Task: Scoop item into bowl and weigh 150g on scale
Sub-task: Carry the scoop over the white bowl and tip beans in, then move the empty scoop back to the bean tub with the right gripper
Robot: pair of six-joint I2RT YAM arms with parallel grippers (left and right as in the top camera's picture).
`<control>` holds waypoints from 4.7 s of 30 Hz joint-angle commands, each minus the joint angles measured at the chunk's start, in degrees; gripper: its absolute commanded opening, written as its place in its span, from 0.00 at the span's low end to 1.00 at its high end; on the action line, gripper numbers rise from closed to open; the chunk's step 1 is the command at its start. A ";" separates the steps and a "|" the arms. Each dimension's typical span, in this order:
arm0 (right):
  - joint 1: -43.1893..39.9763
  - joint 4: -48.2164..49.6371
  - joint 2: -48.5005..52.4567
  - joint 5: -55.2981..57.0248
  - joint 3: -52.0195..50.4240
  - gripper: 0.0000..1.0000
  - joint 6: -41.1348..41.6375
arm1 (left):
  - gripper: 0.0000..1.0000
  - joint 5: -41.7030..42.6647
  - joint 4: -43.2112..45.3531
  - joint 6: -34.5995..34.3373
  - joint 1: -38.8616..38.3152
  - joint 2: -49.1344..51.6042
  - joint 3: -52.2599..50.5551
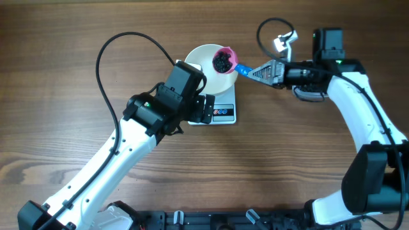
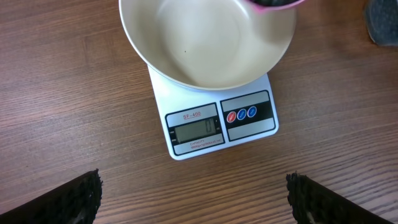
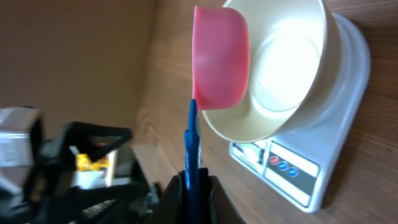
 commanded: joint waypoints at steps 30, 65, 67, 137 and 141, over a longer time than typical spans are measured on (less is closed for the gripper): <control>9.62 6.32 -7.21 27.61 2.95 0.04 -22.62 | 1.00 0.50 -0.02 -0.50 -0.22 -0.94 -0.46; 15.82 11.58 -10.25 42.49 2.95 0.04 -34.34 | 1.00 0.50 -0.02 -0.50 -0.22 -0.94 -0.46; 16.02 10.27 -10.29 40.06 2.95 0.04 -34.49 | 1.00 0.50 -0.04 -0.50 -0.22 -0.94 -0.46; -16.57 -17.27 -2.89 36.76 2.67 0.04 -21.07 | 1.00 0.50 -0.02 -0.50 -0.22 -0.90 -0.46; -16.87 -17.64 -2.89 36.74 2.67 0.04 -21.03 | 1.00 0.50 -0.02 -0.50 -0.22 -0.87 -0.46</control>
